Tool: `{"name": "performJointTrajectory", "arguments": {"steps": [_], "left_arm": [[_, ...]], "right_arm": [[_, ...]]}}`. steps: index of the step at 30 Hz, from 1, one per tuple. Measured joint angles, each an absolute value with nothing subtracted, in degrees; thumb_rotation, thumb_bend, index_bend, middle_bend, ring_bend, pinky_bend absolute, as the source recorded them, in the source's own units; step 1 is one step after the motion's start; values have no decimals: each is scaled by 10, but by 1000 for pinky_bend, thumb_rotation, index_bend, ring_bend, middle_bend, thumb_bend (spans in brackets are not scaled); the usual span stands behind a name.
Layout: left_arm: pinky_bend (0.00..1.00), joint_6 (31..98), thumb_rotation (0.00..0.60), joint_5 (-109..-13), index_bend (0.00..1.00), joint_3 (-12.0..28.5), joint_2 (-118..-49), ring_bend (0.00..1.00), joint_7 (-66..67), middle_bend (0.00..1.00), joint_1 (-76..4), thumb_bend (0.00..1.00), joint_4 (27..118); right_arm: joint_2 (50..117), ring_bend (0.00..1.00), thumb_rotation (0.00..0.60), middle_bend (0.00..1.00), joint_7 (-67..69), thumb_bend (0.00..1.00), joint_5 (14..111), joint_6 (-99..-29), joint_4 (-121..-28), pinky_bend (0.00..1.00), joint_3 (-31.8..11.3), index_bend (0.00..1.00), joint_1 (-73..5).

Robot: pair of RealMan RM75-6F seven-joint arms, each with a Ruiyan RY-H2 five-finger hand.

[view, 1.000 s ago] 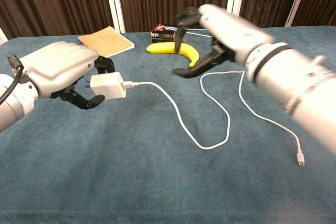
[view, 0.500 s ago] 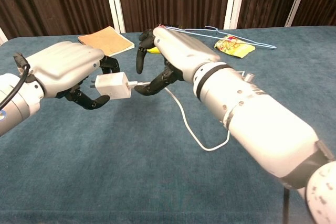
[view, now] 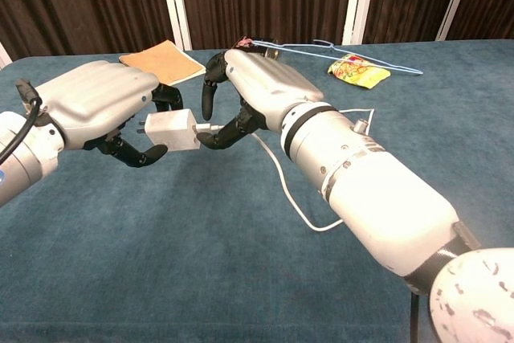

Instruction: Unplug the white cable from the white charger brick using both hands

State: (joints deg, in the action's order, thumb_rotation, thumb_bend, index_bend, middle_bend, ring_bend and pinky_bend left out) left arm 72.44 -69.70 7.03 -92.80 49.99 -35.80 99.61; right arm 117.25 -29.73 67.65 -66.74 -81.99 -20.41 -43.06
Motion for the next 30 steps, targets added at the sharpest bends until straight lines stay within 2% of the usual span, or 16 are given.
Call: {"name": "performJointTrajectory", "arguments": {"steps": [16,26,30], "left_arm": [[1000,729,600,-706,697,66,-924,1000,503,770,-358,659,1005],[1000,729,600,-707,697,66,-925,1000,504,770,-359,659,1005],[1000,731,600,-708,697,67,-925,1000,502,770,-359,659,1002]], "right_arm": [[1176,53,600,243,-304,444,662,-669,-820,0,-202,731,-441],[1177,99,600,298,-306,591,654,-674,-821,0,-204,859,-444],[1178,106,600,312,-310,616,647,-675,-823,0,-206,896,-445]]}}
